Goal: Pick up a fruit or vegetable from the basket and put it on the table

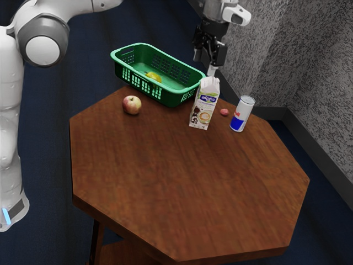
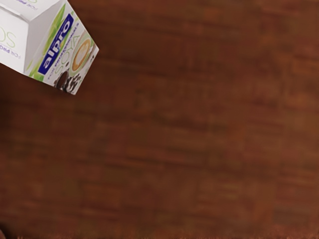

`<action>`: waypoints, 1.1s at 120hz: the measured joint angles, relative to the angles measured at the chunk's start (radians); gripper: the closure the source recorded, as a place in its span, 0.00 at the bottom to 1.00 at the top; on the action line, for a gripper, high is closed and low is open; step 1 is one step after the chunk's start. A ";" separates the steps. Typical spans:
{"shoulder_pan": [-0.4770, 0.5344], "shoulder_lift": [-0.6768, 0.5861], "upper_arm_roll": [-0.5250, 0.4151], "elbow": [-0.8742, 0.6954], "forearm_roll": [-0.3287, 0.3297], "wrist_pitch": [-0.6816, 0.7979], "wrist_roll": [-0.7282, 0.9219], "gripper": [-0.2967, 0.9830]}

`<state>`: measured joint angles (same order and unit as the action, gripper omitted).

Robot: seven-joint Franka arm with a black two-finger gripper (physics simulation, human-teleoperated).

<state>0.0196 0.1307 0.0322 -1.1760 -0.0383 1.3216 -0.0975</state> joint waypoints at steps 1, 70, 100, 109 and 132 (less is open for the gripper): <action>0.000 0.000 0.000 0.000 0.000 -0.001 0.000 0.23; 0.250 0.005 0.277 -0.002 0.053 -0.038 0.050 0.23; 0.260 0.099 0.277 -0.069 0.009 0.117 0.125 0.23; 0.281 0.112 0.278 -0.129 -0.009 0.168 0.146 0.23; 0.313 0.150 0.280 -0.184 -0.049 0.248 0.187 0.23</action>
<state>0.3322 0.2812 0.3121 -1.3598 -0.0876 1.5697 0.0898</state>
